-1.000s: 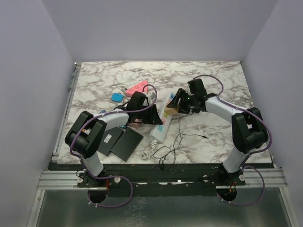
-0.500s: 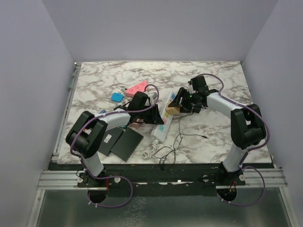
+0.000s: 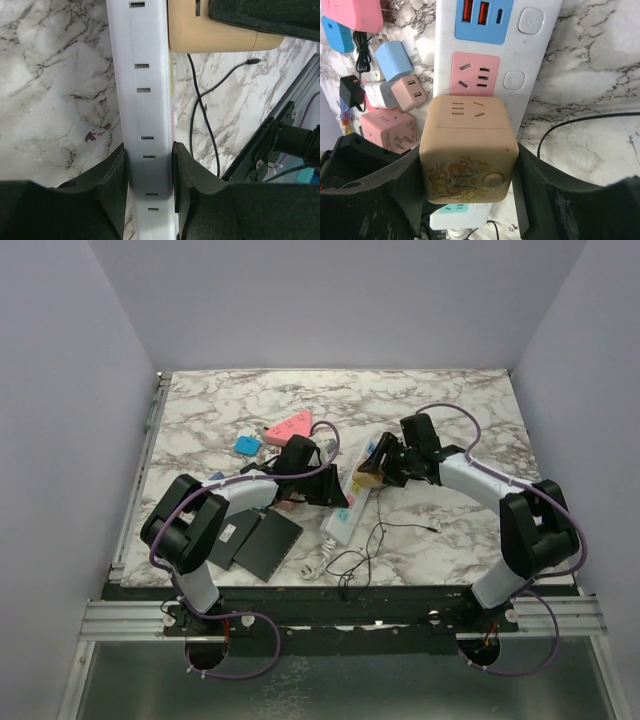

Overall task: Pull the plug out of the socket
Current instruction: Remove the plug from the socket.

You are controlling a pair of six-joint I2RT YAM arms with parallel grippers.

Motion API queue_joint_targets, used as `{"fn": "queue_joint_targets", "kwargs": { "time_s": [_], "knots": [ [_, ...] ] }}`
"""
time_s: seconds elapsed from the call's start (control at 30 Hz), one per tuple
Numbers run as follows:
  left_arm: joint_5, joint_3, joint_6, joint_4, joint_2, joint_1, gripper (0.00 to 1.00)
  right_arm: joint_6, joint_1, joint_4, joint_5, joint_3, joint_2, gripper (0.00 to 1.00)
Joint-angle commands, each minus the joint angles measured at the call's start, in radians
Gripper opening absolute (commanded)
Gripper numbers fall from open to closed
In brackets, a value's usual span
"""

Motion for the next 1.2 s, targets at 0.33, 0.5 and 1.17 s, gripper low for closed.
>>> {"fn": "queue_joint_targets", "kwargs": {
  "time_s": [0.33,0.5,1.17],
  "knots": [
    [0.015,-0.021,0.102,-0.106,0.029,-0.010,0.00,0.079,0.158,0.076,0.285,-0.143,-0.058,0.00],
    [0.013,-0.021,0.105,-0.110,0.039,-0.010,0.00,0.014,0.156,-0.005,0.332,-0.048,-0.028,0.00],
    [-0.008,-0.009,0.125,-0.138,0.065,-0.010,0.00,-0.202,-0.130,-0.121,0.005,0.165,0.141,0.00]
  ]
}}
